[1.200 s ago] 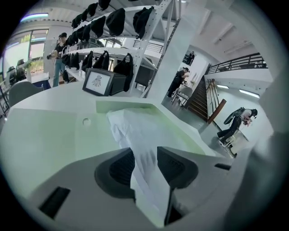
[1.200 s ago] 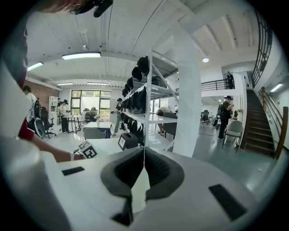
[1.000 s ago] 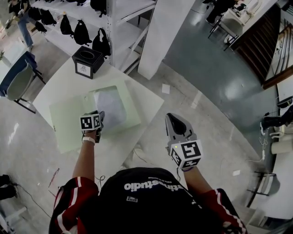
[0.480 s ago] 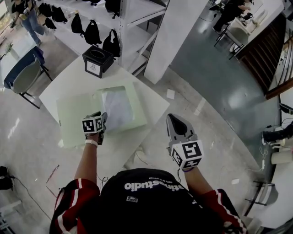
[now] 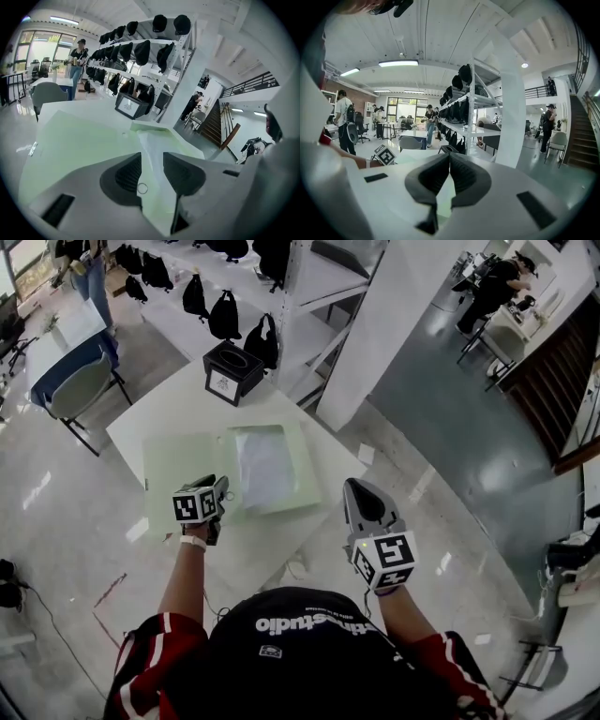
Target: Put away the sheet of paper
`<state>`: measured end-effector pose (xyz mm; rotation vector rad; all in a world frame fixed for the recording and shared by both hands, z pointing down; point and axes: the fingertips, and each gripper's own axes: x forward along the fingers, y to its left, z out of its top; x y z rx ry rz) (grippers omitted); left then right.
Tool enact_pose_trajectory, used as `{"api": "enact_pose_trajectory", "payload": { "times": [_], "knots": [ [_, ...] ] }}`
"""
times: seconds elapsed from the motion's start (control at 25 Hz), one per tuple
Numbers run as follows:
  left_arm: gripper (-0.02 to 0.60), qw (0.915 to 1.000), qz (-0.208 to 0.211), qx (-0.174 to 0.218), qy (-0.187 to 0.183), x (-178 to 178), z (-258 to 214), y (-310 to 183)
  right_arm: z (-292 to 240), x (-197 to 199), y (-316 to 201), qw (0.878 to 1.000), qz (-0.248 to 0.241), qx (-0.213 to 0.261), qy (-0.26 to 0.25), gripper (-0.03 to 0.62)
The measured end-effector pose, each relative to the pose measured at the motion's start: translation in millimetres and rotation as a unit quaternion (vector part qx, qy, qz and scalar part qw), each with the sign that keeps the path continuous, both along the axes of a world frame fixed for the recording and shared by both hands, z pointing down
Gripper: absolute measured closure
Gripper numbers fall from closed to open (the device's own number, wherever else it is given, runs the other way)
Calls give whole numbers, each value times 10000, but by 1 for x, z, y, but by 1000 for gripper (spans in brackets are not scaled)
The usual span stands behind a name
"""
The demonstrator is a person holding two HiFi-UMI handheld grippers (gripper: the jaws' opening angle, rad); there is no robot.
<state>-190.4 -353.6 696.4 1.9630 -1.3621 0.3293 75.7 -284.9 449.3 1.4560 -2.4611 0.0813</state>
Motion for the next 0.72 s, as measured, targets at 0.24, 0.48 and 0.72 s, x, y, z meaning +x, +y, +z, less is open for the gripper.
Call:
{"api": "enact_pose_trajectory", "payload": {
  "times": [0.24,0.48,0.72],
  "knots": [
    [436,9996,-172,205,-70,-32,-18,21,-3,-26,9,9997,-185,107,-76,588],
    [436,9984,-301,479,-50,-55,-48,44,-10,-47,18,9994,-294,144,-149,588],
    [436,9953,-358,898,25,-67,-91,62,-19,-61,22,9990,-356,189,-209,588]
  ]
}}
